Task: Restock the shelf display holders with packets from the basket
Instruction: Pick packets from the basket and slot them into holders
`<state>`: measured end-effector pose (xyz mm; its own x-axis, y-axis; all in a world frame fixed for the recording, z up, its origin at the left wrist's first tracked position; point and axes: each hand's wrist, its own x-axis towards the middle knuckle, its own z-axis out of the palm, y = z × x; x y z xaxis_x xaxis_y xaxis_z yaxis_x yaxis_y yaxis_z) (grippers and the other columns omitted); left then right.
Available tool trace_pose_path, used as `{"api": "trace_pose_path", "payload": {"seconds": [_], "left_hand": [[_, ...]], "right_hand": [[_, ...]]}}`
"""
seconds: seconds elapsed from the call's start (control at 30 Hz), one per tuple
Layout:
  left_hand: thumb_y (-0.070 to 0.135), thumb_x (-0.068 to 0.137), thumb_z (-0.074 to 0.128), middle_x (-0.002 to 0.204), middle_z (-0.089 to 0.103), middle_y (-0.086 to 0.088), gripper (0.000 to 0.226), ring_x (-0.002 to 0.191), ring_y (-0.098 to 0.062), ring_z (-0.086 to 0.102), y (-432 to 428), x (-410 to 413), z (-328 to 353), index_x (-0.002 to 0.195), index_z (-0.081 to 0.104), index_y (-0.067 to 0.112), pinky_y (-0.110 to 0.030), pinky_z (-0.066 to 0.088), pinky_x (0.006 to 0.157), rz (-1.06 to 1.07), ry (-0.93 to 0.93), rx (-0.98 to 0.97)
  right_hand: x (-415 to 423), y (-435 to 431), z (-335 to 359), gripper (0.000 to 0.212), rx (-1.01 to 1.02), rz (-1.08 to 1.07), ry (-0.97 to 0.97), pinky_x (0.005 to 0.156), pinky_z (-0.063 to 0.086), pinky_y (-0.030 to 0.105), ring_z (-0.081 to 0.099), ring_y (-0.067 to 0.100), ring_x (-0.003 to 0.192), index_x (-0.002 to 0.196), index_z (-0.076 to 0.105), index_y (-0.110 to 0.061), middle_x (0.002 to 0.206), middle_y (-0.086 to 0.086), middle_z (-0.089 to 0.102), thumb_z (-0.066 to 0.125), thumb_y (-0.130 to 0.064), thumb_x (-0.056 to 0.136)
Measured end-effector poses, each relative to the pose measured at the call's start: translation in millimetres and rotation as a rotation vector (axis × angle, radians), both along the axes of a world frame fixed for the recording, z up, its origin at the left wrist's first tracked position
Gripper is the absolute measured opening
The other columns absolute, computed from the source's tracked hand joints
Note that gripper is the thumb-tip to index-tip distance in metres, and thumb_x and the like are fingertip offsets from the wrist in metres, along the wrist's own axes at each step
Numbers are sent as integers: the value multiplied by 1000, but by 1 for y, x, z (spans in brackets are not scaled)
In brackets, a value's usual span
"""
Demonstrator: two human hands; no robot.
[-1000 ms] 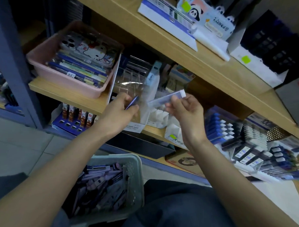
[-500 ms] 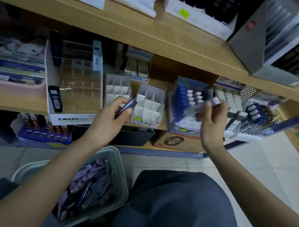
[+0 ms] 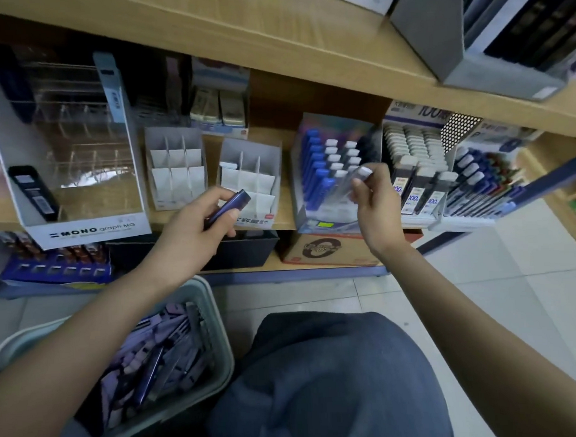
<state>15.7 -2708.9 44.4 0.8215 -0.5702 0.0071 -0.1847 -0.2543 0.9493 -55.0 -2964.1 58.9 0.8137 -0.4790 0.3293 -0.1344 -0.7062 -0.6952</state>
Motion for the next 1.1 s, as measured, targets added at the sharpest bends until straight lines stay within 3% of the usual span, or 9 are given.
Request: {"api": "trace_pose_path", "payload": {"seconds": [0.2, 0.27, 0.6, 0.73, 0.8, 0.87, 0.93, 1.0, 1.1], "left_hand": [[22, 95, 46, 73, 59, 5, 14, 48, 1, 48, -5, -1, -2, 104, 52, 31, -16, 37, 48, -11, -4, 9], [22, 95, 47, 74, 59, 5, 14, 48, 1, 49, -7, -2, -2, 107, 52, 29, -18, 36, 50, -18, -6, 11], [21, 95, 48, 78, 63, 1, 14, 50, 0, 51, -8, -10, 5, 108, 53, 25, -13, 40, 46, -21, -2, 6], [16, 95, 49, 80, 64, 2, 9, 48, 1, 49, -9, -14, 5, 103, 48, 19, -14, 38, 42, 8, 70, -22], [11, 94, 50, 83, 63, 2, 9, 49, -1, 47, -8, -16, 5, 94, 47, 20, -15, 38, 43, 34, 124, -31], [9, 92, 52, 84, 63, 1, 13, 52, -5, 48, -5, -17, 6, 91, 47, 21, -16, 38, 46, 25, 144, -50], [8, 92, 53, 86, 63, 1, 14, 55, -4, 52, 2, -19, 9, 92, 51, 23, -17, 40, 49, -35, 115, -71], [9, 91, 55, 85, 63, 4, 16, 59, -3, 55, 9, -21, 12, 94, 55, 25, -17, 44, 51, -88, 84, -104], [13, 91, 55, 83, 63, 5, 15, 61, -8, 57, 22, -20, 15, 95, 56, 27, -20, 46, 53, -68, 60, -118]], "right_hand": [[-3, -10, 1, 7, -38, -51, 19, 62, 40, 36, 52, 24, 70, 105, 42, -15, 76, 2, 56, 36, -14, 100], [-2, -11, -1, 11, -72, -24, 103, 63, 42, 40, 52, 27, 74, 108, 44, -14, 80, 9, 58, 37, -13, 100], [1, -12, 6, 24, -50, -12, 286, 74, 50, 48, 54, 24, 77, 109, 49, -11, 80, 3, 57, 34, -1, 94], [-3, -1, 12, 26, -238, -65, 193, 67, 49, 43, 57, 23, 83, 119, 46, -15, 117, 6, 53, 46, -9, 94], [-5, 15, 21, 23, -346, -62, 92, 60, 42, 34, 55, 17, 73, 117, 48, -11, 118, 4, 49, 50, -14, 95], [-6, 40, 34, 16, -284, 64, 25, 64, 41, 27, 49, 5, 68, 111, 53, -13, 107, -3, 52, 49, -18, 96], [-4, 68, 44, 19, -132, 235, 127, 71, 42, 19, 50, 0, 79, 111, 56, -14, 99, -9, 54, 46, -22, 98], [1, 94, 47, 22, 11, 395, 307, 74, 51, 23, 56, 5, 82, 110, 58, -11, 92, -7, 57, 45, -25, 98], [8, 123, 48, 16, 205, 528, 439, 65, 57, 24, 62, 10, 70, 105, 58, -5, 79, 0, 60, 53, -17, 95]]}}
